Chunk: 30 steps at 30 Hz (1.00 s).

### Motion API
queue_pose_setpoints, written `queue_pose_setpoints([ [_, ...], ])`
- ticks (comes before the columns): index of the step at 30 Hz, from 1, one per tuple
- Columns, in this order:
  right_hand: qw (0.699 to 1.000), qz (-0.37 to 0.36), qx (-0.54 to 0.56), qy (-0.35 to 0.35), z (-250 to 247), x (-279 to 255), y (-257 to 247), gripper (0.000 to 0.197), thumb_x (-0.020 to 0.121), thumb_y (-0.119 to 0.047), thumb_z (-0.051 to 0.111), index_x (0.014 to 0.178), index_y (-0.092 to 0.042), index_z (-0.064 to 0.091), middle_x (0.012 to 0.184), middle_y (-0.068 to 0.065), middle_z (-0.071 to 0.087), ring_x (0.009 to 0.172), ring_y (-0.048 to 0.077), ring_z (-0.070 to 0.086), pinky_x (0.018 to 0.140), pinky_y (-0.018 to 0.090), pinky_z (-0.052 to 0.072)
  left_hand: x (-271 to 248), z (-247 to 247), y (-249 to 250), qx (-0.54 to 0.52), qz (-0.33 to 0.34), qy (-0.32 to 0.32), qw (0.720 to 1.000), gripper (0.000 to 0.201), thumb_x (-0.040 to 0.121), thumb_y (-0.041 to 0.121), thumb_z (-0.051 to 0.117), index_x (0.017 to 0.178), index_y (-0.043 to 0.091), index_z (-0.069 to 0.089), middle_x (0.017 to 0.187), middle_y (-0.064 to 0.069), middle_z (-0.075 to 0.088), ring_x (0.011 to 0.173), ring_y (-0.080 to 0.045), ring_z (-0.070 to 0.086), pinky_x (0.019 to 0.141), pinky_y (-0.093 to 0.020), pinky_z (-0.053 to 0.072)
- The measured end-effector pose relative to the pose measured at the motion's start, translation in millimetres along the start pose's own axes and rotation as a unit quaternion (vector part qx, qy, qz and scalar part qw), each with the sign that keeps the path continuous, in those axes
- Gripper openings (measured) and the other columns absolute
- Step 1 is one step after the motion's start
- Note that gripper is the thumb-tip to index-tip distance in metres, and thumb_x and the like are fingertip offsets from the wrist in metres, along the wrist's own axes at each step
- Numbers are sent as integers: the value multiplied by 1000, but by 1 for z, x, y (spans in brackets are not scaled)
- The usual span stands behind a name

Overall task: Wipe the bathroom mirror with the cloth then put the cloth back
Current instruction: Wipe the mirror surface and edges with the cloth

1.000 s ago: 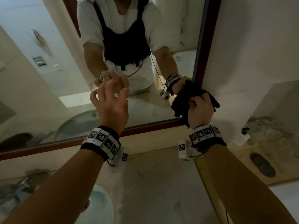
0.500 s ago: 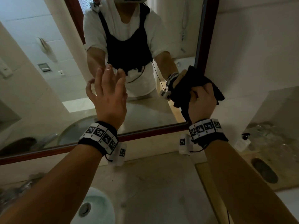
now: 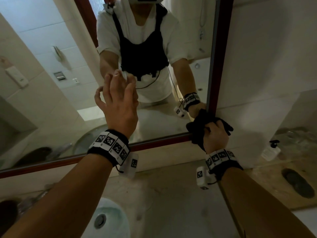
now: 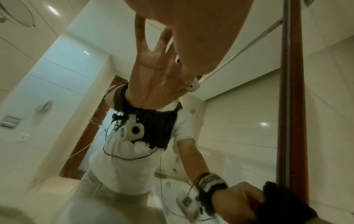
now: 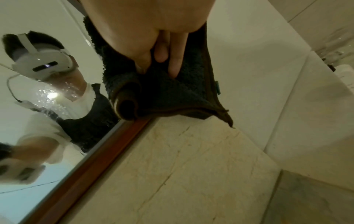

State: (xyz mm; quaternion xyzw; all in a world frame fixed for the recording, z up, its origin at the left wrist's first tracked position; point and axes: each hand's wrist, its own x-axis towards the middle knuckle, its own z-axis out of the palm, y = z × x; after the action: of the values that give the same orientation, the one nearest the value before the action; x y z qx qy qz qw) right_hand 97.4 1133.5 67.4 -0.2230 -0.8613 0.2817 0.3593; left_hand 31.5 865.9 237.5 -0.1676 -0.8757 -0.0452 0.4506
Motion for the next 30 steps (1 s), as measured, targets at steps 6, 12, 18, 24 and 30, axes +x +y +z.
queue_pose_setpoints([
  [6, 1000, -4, 17, 12, -24, 24, -30, 13, 87, -2, 59, 91, -5, 71, 108, 19, 60, 75, 38, 59, 59, 29, 36, 4, -9, -2, -3, 1, 0, 1000, 47, 81, 31, 66, 126, 25, 57, 155, -9, 32, 146, -31, 22, 109, -53, 25],
  [12, 994, -54, 54, 81, -61, 66, -75, 12, 85, -1, 60, 88, -4, 72, 105, 20, 63, 78, 38, 61, 62, 29, 41, 17, -26, -3, -6, -16, -39, 999, 53, 81, 32, 64, 132, 27, 52, 146, -9, 36, 133, -37, 33, 100, -51, 29],
  [18, 980, -88, 85, 154, -116, 123, -142, 14, 85, -4, 58, 89, -5, 72, 110, 16, 63, 85, 31, 62, 68, 24, 39, 50, -48, -7, -12, -18, -4, 1000, 39, 86, 35, 52, 123, 28, 60, 148, -6, 38, 133, -32, 34, 101, -48, 28],
  [24, 975, -102, 80, 182, -154, 164, -188, 15, 87, -6, 55, 91, -5, 69, 113, 13, 61, 85, 26, 60, 68, 25, 35, 85, -61, -9, -23, 6, 19, 1000, 44, 89, 36, 43, 128, 23, 58, 156, -4, 31, 145, -27, 23, 103, -48, 25],
  [30, 980, -102, 60, 157, -130, 140, -158, 11, 87, -3, 54, 87, -2, 65, 107, 17, 60, 77, 30, 59, 64, 28, 37, 85, -60, -6, -41, -1, 27, 999, 45, 86, 31, 52, 130, 22, 57, 156, -7, 30, 147, -28, 20, 106, -55, 24],
])
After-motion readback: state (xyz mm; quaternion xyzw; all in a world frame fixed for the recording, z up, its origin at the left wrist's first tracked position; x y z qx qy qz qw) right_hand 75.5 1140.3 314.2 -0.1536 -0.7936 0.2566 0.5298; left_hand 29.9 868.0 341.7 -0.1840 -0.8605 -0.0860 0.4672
